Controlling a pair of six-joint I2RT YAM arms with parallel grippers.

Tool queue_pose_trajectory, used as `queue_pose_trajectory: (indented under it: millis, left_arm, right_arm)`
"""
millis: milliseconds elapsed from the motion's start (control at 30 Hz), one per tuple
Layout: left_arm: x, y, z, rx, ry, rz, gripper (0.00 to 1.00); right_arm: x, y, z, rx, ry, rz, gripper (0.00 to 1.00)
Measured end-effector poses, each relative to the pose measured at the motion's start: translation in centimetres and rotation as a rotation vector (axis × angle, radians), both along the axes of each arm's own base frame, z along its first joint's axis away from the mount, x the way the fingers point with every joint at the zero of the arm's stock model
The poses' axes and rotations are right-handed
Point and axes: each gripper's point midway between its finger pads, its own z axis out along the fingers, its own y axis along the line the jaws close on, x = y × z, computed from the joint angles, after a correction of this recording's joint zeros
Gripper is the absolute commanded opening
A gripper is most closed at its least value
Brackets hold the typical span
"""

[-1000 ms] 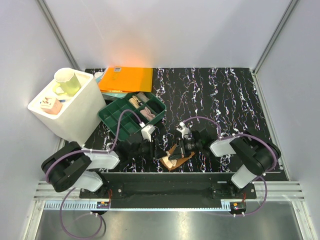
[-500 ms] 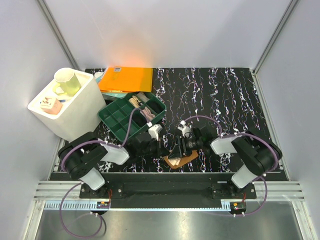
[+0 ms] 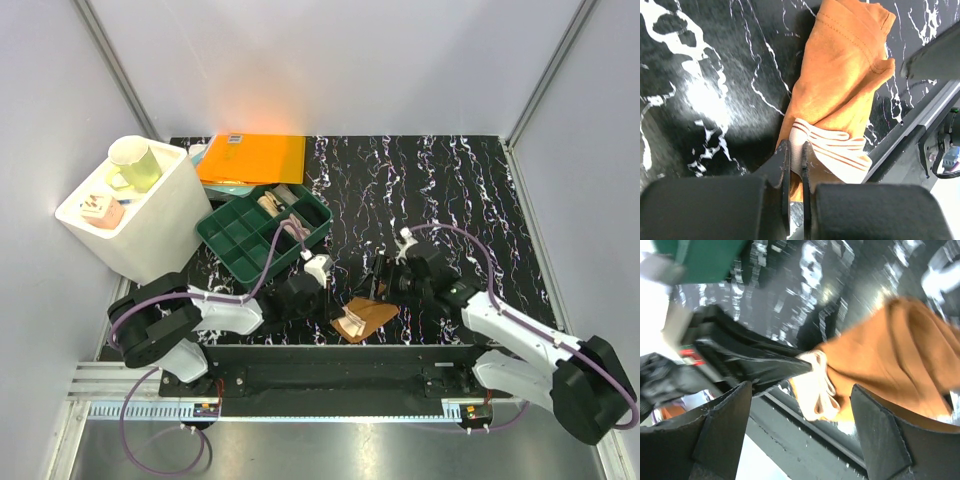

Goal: Roll the underwear
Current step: Roll the underwear to the center of the board.

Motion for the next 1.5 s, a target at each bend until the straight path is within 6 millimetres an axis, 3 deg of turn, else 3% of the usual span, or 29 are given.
queue_pose_trajectory:
  millis: [267,733,967,1000,1167,1233,1300,1433,1500]
  left_arm:
    - [-0.6,-0.2,0.0,0.024,0.019,0.041,0.00]
    - [-0.6,-0.3,0.0,0.049,0.035,0.069,0.00]
    - [-0.7,-0.1,0.0,0.054,0.046,0.087,0.00]
    - [-0.7,-0.1,0.1,0.054,0.048,0.089,0.00]
    - [-1.0,0.5,0.3,0.055,0.065,0.110,0.00]
    - [-1.3,0.8,0.5,0.051,0.068,0.114,0.13]
    - [-1.5,1.3,0.8,0.043,0.068,0.124,0.25]
    - [-1.8,2.9,1.6,0.028,0.067,0.159,0.56]
    - [-1.8,3.6,2.3,0.013,0.066,0.178,0.61]
  right_arm:
    - [-5.8,-1.8,-6.3,-0.089,0.243,-0.132,0.87]
    - [-6.0,-0.1,-6.4,-0.028,0.273,-0.201,0.81]
    - [-6.2,1.1,-6.8,-0.011,0.297,-0.199,0.61]
    - [-6.1,1.2,-7.0,-0.011,0.300,-0.200,0.50]
    - [-6.0,1.2,-8.0,-0.030,0.321,-0.219,0.28]
    - [-5.9,1.5,-8.2,-0.030,0.323,-0.216,0.10]
    - [-5.7,1.9,-8.2,-0.027,0.315,-0.204,0.01]
    - [-5.0,3.0,-8.3,-0.047,0.294,-0.158,0.00]
    - [-4.3,3.4,-8.3,-0.054,0.277,-0.130,0.00]
